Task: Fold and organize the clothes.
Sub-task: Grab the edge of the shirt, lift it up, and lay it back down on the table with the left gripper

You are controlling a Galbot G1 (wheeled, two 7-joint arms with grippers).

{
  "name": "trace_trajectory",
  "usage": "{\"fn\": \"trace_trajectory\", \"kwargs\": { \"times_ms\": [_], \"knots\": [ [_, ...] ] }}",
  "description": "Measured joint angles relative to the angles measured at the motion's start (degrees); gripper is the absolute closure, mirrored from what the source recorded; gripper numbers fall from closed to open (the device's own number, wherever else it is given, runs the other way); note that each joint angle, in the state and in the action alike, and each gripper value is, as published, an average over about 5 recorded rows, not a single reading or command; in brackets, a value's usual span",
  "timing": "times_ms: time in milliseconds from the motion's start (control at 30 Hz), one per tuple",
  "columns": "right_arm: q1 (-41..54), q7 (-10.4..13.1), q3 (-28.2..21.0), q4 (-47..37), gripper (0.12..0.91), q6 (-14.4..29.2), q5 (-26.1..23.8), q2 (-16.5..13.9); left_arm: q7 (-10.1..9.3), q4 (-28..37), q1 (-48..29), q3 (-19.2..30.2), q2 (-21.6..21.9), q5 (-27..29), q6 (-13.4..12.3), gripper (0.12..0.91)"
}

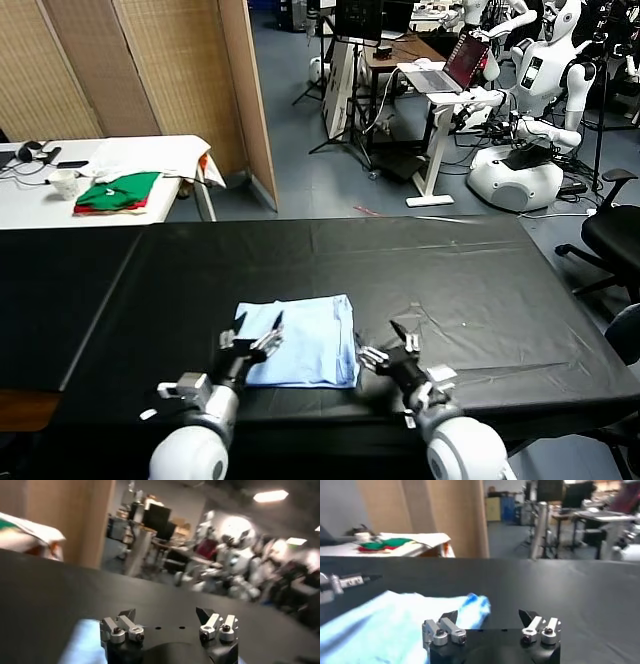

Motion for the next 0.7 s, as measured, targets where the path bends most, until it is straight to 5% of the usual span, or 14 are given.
{"fn": "trace_trajectory", "kwargs": {
  "times_ms": [267, 700],
  "knots": [
    [1.1, 1.8, -1.8, -2.0, 0.118, -3.9, -7.1, 0.1, 0.23, 1.4, 1.0, -2.8, -0.7, 1.0, -1.1, 0.123],
    [-1.5, 2.8, 2.4, 2.6, 0.118, 0.4, 1.0, 1.5, 3.0, 4.9, 0.2, -5.5, -2.0, -5.7, 0.1, 0.123]
  ]
}}
